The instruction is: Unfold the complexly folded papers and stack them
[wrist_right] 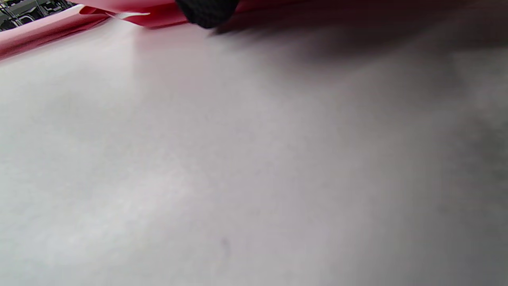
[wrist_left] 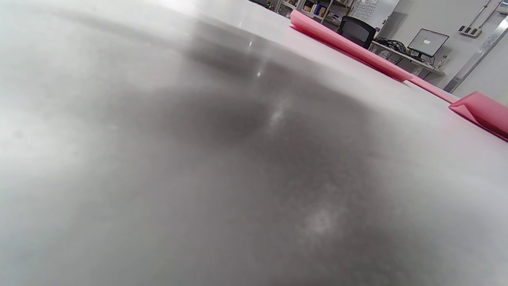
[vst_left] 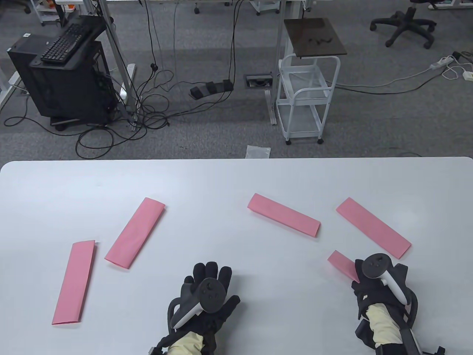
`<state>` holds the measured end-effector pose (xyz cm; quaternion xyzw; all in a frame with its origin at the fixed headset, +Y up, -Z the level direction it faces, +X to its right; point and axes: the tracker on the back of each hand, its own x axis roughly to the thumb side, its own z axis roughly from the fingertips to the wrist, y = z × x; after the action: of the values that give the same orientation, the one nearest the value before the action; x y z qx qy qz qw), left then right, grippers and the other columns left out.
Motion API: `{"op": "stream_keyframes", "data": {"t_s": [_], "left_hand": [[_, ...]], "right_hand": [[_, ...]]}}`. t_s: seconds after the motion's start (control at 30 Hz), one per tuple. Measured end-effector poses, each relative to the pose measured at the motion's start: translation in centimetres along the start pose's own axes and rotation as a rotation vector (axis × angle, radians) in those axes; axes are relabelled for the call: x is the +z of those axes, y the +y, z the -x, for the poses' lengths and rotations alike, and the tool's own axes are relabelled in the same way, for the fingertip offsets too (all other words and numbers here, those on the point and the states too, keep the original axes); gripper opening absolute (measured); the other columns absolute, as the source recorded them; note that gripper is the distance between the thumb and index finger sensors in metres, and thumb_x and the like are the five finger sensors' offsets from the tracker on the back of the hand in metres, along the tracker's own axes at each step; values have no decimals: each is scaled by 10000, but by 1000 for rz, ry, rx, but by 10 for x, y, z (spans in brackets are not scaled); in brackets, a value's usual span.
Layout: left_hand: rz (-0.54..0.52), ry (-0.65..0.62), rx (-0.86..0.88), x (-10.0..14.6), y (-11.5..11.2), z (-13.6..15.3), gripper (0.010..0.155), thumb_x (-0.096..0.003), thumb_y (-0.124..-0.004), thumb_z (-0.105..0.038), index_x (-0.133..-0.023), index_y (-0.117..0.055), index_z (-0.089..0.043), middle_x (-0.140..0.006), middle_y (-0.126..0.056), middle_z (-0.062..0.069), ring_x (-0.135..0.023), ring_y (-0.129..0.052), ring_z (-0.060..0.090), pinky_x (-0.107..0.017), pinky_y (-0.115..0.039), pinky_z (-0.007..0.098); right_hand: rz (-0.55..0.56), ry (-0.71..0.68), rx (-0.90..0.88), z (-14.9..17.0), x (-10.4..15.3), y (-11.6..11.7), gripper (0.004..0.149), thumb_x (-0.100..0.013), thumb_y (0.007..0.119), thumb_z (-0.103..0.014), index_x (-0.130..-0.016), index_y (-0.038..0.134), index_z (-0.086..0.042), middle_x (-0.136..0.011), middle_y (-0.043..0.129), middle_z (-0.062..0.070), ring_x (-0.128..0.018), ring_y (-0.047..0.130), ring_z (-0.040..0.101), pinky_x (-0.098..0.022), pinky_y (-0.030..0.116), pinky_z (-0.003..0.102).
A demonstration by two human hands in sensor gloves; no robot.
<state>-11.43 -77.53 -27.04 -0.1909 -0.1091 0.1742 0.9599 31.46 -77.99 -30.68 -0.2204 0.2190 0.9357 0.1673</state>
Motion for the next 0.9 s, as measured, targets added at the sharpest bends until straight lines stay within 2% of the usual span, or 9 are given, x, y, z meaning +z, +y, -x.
{"op": "stream_keyframes", "data": {"t_s": [0.13,0.27,0.4,0.47,0.6,0.7,0.77,0.8,0.9], "left_hand": [[-2,1,17,0,2,1,728,-580,-503,-572,-1098,-51,-332,-1127,132,21,-992,184,346,-678,50,574],[-5,1,40,-4,5,4,730,-579,-504,-574,-1099,-52,-333,-1129,130,20,-991,187,345,-677,52,574],[-9,2,66,-3,7,8,732,-579,-504,-575,-1099,-50,-332,-1132,125,22,-992,187,346,-677,52,580],[-16,-4,107,-3,9,12,735,-578,-505,-577,-1101,-52,-331,-1139,115,26,-996,183,351,-677,49,586],[-12,-43,299,-4,9,22,750,-574,-519,-580,-1102,-58,-314,-1150,94,37,-999,177,361,-674,45,597],[-19,-86,462,-5,10,31,818,-565,-550,-593,-1100,-28,-259,-1157,70,78,-1001,151,397,-694,14,602],[-12,-120,563,-5,11,36,860,-560,-573,-610,-1098,-19,-231,-1163,41,109,-1013,108,422,-722,-35,600],[-16,-129,634,-6,12,38,881,-553,-592,-616,-1106,-43,-204,-1176,-14,131,-1036,41,444,-743,-84,603],[28,-171,833,-8,11,42,856,-540,-623,-633,-1142,-287,-128,-1192,-393,200,-1077,-383,506,-775,-386,620]], "right_hand": [[63,-71,19,-14,9,-2,555,-559,590,-312,-1073,381,-323,-1180,332,19,-1072,266,287,-761,127,500],[115,-245,3,-50,31,-5,555,-560,582,-321,-1078,383,-316,-1181,338,21,-1068,290,296,-760,163,502],[115,-450,-149,-95,54,-2,555,-564,569,-344,-1081,366,-328,-1186,318,15,-1071,273,290,-759,159,506],[105,-568,-304,-120,66,4,554,-565,564,-353,-1081,365,-335,-1187,319,13,-1072,270,289,-756,157,508],[1,-741,-687,-155,80,24,550,-567,548,-387,-1078,344,-384,-1194,288,20,-1074,219,281,-750,133,518],[-194,-880,-1081,-175,87,46,554,-572,516,-426,-1059,257,-466,-1203,174,-32,-1068,72,235,-726,26,509],[-333,-937,-1259,-182,90,56,556,-567,491,-460,-1038,203,-525,-1202,92,-58,-1060,-12,218,-708,-34,514],[-410,-981,-1340,-184,90,61,557,-565,473,-479,-1029,172,-547,-1199,109,-38,-1054,-59,200,-698,-68,510],[-514,-1040,-1412,-187,92,70,558,-557,444,-511,-1004,119,-590,-1197,40,-77,-1043,-124,165,-685,-117,501]]}}
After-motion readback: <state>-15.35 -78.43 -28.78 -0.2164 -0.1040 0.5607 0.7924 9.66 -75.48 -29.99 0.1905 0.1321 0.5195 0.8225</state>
